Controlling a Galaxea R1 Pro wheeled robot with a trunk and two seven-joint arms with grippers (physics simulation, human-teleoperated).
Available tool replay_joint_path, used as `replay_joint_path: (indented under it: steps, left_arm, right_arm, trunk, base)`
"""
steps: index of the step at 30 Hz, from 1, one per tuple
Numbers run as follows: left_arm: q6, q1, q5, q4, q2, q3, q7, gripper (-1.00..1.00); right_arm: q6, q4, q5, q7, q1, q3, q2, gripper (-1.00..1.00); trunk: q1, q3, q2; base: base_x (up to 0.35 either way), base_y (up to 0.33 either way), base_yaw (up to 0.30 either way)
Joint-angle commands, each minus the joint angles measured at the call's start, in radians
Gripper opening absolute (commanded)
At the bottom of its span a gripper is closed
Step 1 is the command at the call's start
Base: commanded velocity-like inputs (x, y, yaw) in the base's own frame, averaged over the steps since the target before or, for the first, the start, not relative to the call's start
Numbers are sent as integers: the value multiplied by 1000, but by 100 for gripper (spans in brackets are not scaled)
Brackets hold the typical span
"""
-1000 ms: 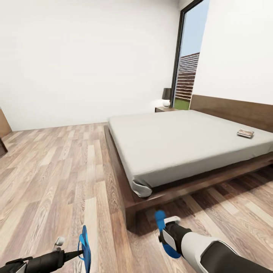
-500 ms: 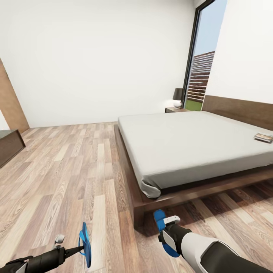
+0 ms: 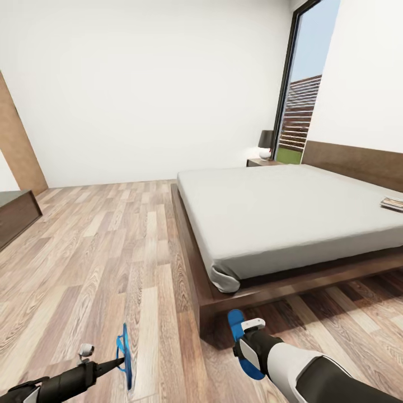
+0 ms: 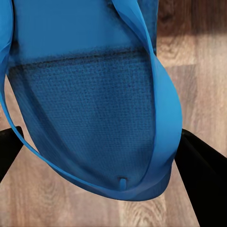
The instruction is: In the bedroom, move the book from the bed onto either nightstand, and place the two sandals side by side next to the bed.
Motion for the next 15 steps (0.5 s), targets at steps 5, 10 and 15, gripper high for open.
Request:
replay_joint_path:
  steps: [5,10,15]
  left_arm:
    - [10,0,8,0,0,3,-15,-100]
    - [11,0,10,0,-1,3,-17,-100]
    - [11,0,10,0,-1,3,-17,-100]
  right_arm:
    - [2,1,-11,-3,-1,3,1,-100]
    - [3,0,-12,-3,-1,-1,1,-100]
    - [2,-1,-12,-3,-1,-1,1,-100]
  trunk:
    - [0,-1,0]
    - [1,-13,-1]
    - [3,-32,-2]
  base:
    - [0,0,0]
    - [0,0,0]
    - [0,0,0]
